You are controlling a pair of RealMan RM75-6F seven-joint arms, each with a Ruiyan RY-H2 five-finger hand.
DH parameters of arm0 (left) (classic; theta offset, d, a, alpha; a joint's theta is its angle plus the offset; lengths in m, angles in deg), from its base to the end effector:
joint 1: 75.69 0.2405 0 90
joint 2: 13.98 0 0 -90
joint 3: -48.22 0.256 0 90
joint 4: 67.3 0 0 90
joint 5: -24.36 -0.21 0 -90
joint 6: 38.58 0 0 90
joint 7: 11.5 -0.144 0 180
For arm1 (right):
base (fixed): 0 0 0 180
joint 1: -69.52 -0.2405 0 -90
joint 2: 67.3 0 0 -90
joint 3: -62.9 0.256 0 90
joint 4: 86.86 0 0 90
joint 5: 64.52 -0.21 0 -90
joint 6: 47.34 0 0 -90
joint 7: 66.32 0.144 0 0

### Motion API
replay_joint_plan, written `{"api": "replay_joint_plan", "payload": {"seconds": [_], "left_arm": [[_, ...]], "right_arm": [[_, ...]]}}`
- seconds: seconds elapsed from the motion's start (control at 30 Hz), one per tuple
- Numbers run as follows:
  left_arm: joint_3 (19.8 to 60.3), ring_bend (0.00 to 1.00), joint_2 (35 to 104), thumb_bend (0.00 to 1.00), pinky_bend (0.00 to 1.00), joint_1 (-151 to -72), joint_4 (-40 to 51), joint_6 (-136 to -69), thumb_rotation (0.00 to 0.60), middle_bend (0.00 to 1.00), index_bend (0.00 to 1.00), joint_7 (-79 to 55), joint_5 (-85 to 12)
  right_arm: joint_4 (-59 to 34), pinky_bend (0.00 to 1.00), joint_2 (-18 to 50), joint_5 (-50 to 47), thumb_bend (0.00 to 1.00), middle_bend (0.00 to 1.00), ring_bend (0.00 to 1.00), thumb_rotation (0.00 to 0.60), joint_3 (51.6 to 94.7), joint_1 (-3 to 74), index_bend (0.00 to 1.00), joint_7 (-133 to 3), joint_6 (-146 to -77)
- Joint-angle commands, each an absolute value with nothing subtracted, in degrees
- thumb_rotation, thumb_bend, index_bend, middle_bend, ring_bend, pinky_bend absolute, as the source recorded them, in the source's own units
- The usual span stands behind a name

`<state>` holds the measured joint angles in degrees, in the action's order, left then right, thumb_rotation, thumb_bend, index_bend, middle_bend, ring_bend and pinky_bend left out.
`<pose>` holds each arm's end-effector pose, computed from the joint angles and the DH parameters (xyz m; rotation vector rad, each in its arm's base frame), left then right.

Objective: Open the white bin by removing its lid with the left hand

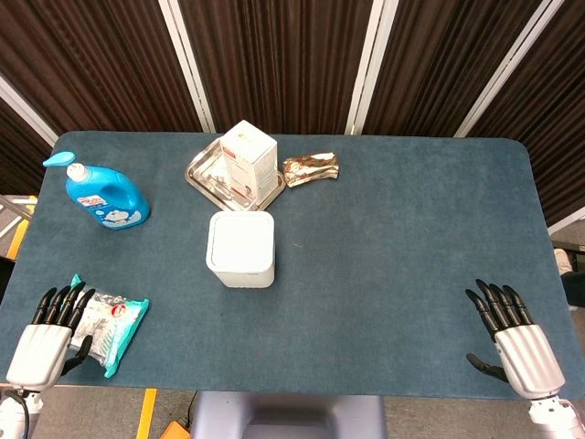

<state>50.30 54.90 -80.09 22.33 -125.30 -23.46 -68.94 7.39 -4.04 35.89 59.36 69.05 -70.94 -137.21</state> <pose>-0.3016 0.1591 0.1219 -1.5751 -0.7522 -0.8078 -0.2877 -0.1309 0.1439 1.5842 -0.8282 0.9286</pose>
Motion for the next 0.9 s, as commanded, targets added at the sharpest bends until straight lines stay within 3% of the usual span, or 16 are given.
{"api": "replay_joint_plan", "payload": {"seconds": [0.03, 0.13, 0.23, 0.3, 0.4, 0.5, 0.53, 0.57, 0.63, 0.73, 0.9], "left_arm": [[50.4, 0.0, 55.0, 0.44, 0.04, -80.2, 22.3, -125.1, 0.6, 0.0, 0.0, -23.4, -69.0], [50.2, 0.0, 55.4, 0.44, 0.06, -80.8, 22.2, -124.7, 0.6, 0.0, 0.0, -22.5, -69.5], [49.3, 0.04, 56.9, 0.44, 0.2, -81.9, 21.6, -125.3, 0.6, 0.03, 0.0, -20.5, -71.1], [48.2, 0.19, 57.7, 0.45, 0.42, -84.0, 21.8, -124.7, 0.6, 0.18, 0.0, -18.6, -72.7], [46.6, 0.4, 58.6, 0.49, 0.65, -87.5, 23.9, -122.2, 0.6, 0.42, 0.0, -14.3, -73.4], [45.3, 0.76, 59.1, 0.52, 0.92, -91.0, 27.0, -117.8, 0.6, 0.84, 0.0, -11.5, -72.6], [45.1, 0.84, 59.0, 0.52, 0.96, -92.1, 28.6, -115.8, 0.6, 0.91, 0.0, -10.8, -71.7], [45.0, 0.94, 58.5, 0.53, 1.0, -93.3, 30.6, -113.1, 0.6, 0.98, 0.0, -10.2, -70.6], [44.4, 1.0, 56.7, 0.54, 1.0, -96.3, 35.5, -106.5, 0.6, 1.0, 0.0, -8.9, -67.0], [42.0, 1.0, 56.2, 0.53, 1.0, -99.9, 39.5, -101.0, 0.6, 1.0, 0.0, -12.3, -61.6], [40.1, 1.0, 57.4, 0.52, 1.0, -102.2, 41.2, -98.5, 0.6, 1.0, 0.0, -17.7, -56.7]], "right_arm": [[7.4, 0.0, -4.1, 35.9, 0.08, 0.0, 0.0, 0.6, 59.4, 69.1, 0.0, -70.9, -137.3], [7.5, 0.0, -4.2, 35.7, 0.08, 0.0, 0.0, 0.6, 59.4, 69.2, 0.0, -70.8, -137.5], [7.6, 0.0, -4.0, 35.4, 0.08, 0.0, 0.0, 0.6, 59.6, 69.4, 0.0, -71.1, -137.6], [7.6, 0.0, -3.9, 35.5, 0.08, 0.0, 0.0, 0.6, 59.5, 69.3, 0.0, -71.5, -137.4], [7.6, 0.0, -3.7, 35.5, 0.08, 0.0, 0.0, 0.6, 59.5, 69.2, 0.0, -72.1, -137.1], [7.7, 0.0, -3.7, 35.3, 0.08, 0.0, 0.0, 0.6, 59.5, 69.1, 0.0, -72.3, -136.7], [7.8, 0.0, -3.7, 35.3, 0.08, 0.0, 0.0, 0.6, 59.5, 69.1, 0.0, -72.3, -136.7], [7.8, 0.0, -3.8, 35.3, 0.08, 0.0, 0.0, 0.6, 59.4, 69.1, 0.0, -72.2, -136.6], [7.8, 0.0, -4.0, 35.4, 0.08, 0.0, 0.0, 0.6, 59.4, 69.1, 0.0, -71.7, -136.7], [7.7, 0.0, -4.3, 35.6, 0.08, 0.0, 0.0, 0.6, 59.4, 69.2, 0.0, -70.8, -137.3], [7.5, 0.0, -4.5, 35.6, 0.08, 0.0, 0.0, 0.6, 59.5, 69.2, 0.0, -70.3, -137.4]]}}
